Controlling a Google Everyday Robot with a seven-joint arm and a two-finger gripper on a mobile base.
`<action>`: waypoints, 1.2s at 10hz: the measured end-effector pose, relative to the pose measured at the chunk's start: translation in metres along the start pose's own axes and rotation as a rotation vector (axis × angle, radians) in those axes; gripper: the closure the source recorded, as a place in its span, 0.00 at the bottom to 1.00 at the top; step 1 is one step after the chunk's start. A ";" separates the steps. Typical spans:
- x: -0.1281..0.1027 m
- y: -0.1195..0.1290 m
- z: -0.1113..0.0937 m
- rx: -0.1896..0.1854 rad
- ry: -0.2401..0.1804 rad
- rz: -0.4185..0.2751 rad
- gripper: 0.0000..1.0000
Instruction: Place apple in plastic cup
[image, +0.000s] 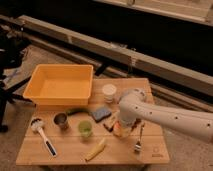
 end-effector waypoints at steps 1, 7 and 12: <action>0.001 0.002 0.000 -0.002 -0.002 0.008 0.58; 0.001 0.014 -0.006 -0.005 -0.019 0.035 1.00; -0.003 0.021 -0.042 0.003 -0.060 0.007 1.00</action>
